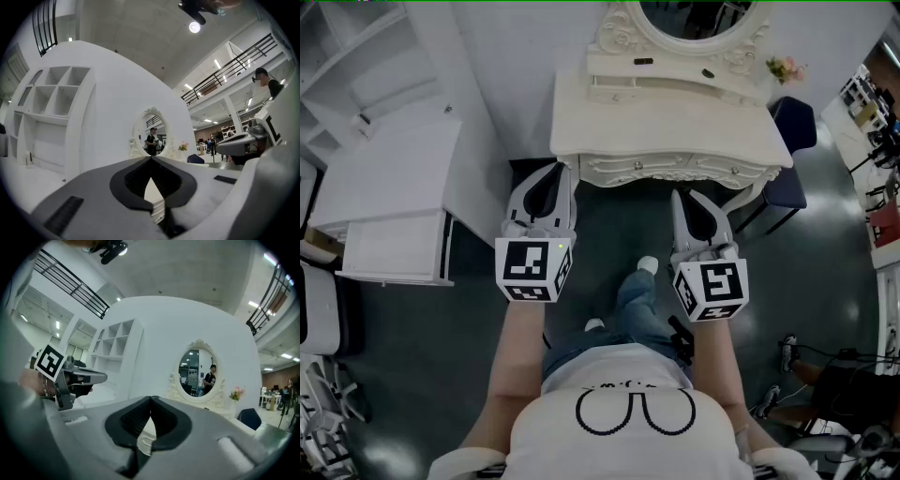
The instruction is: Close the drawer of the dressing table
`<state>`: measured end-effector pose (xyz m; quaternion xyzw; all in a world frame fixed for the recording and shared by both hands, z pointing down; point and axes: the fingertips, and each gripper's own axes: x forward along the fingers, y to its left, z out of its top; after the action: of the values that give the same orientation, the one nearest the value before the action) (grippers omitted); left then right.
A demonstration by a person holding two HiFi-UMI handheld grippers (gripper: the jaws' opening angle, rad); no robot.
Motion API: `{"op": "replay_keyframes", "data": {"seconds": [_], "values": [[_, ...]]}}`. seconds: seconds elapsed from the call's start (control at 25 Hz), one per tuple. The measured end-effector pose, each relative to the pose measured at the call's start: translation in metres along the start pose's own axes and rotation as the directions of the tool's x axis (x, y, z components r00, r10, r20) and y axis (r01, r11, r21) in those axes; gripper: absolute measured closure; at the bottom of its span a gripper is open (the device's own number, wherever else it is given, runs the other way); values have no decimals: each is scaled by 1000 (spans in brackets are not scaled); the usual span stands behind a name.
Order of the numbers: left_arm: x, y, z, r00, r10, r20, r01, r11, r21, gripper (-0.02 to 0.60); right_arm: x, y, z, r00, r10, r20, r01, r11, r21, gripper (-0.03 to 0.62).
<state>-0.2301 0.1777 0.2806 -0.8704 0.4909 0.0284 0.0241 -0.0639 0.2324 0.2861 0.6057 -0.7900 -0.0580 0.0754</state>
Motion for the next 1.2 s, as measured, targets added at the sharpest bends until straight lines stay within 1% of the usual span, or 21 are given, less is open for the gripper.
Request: {"op": "replay_keyframes", "data": {"seconds": [0.36,0.68,0.96,1.2], "values": [[29,3,-8,1000,-4,-7,4,1000,4,584,21,-19,-10,1000,-10,-3,10,1000,15,595],[71,6,-18,1000,-2,-27,2,1000,8,584,52,-49,-18,1000,-14,-3,14,999,47,594],[117,11,-31,998,8,-58,-8,1000,1,584,91,-79,-31,1000,4,-23,-3,998,66,594],[170,21,-41,996,35,-86,-35,999,0,584,137,-110,-40,999,39,-37,-36,996,78,594]]}}
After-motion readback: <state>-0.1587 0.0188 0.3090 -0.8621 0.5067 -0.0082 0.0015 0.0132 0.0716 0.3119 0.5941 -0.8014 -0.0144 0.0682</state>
